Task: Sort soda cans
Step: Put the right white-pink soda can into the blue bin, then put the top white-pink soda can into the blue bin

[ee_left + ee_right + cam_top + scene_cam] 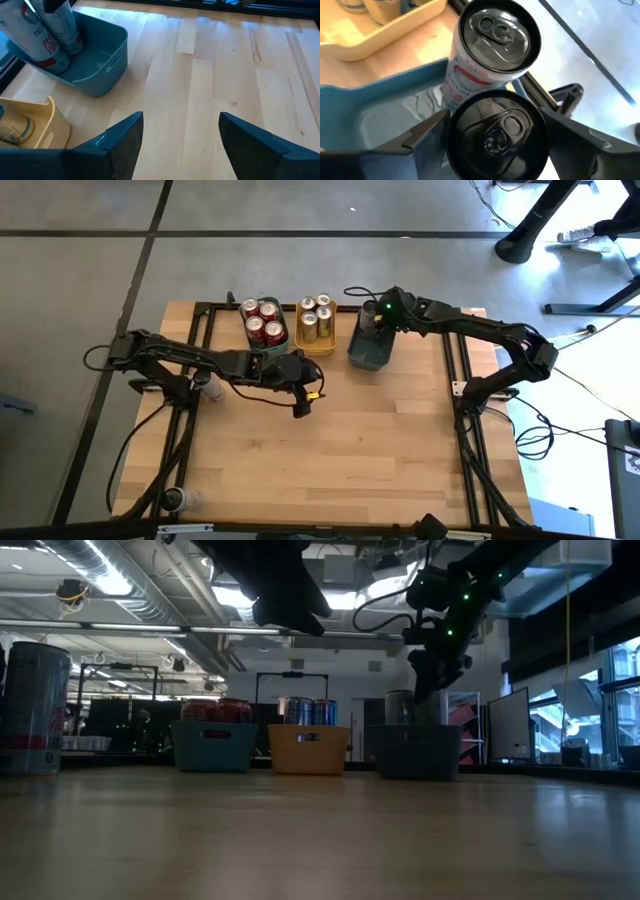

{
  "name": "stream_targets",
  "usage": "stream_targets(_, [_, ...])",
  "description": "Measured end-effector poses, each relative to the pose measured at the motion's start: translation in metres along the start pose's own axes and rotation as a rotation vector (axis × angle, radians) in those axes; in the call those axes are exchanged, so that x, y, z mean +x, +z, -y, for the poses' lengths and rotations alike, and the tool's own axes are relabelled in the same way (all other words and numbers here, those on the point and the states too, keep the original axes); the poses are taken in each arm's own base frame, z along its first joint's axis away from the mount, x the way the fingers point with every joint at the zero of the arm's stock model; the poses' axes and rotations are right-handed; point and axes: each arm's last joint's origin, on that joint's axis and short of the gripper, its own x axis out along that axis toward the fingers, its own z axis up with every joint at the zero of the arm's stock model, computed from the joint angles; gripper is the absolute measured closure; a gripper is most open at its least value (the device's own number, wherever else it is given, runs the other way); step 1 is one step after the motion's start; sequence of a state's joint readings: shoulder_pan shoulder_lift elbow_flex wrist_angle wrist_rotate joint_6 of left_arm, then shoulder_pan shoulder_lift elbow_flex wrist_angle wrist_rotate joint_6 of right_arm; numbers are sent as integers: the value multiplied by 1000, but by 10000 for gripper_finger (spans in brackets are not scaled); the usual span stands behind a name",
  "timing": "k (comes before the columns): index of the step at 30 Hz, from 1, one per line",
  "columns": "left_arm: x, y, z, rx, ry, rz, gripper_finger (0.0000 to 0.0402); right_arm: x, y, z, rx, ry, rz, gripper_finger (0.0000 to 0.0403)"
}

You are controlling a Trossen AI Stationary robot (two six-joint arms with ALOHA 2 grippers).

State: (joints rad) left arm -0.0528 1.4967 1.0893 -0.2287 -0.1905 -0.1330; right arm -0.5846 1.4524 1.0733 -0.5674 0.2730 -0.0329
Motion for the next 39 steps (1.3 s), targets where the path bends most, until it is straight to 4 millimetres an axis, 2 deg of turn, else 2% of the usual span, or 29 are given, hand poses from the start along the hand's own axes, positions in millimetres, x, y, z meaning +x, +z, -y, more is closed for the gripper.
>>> stream_targets(6, [0, 0, 0, -16, 0, 0, 153, 1, -1, 3, -6, -87, -12, 82])
stream_targets(14, [0, 0, 0, -24, 0, -1, 153, -3, 5, 3, -20, -102, 12, 80])
stream_targets(21, [0, 0, 0, -28, 0, -1, 153, -22, 20, 9, -24, -100, 2, 80])
stream_targets(25, [0, 0, 0, -24, 0, 0, 153, -44, 26, 6, -63, -79, -31, 80])
stream_targets(29, [0, 0, -1, -24, 3, 0, 153, -79, 25, -5, -123, -32, -26, 80])
stream_targets(34, [1, 3, -6, -40, 11, 26, 153, -114, 9, -30, -149, 49, -7, 79])
stream_targets(37, [1, 8, -9, -6, 43, 73, 150, -126, -5, -52, -175, 115, 42, 79])
stream_targets(39, [0, 9, -10, 20, 66, 86, 140, -126, -15, -68, -214, 154, 77, 79])
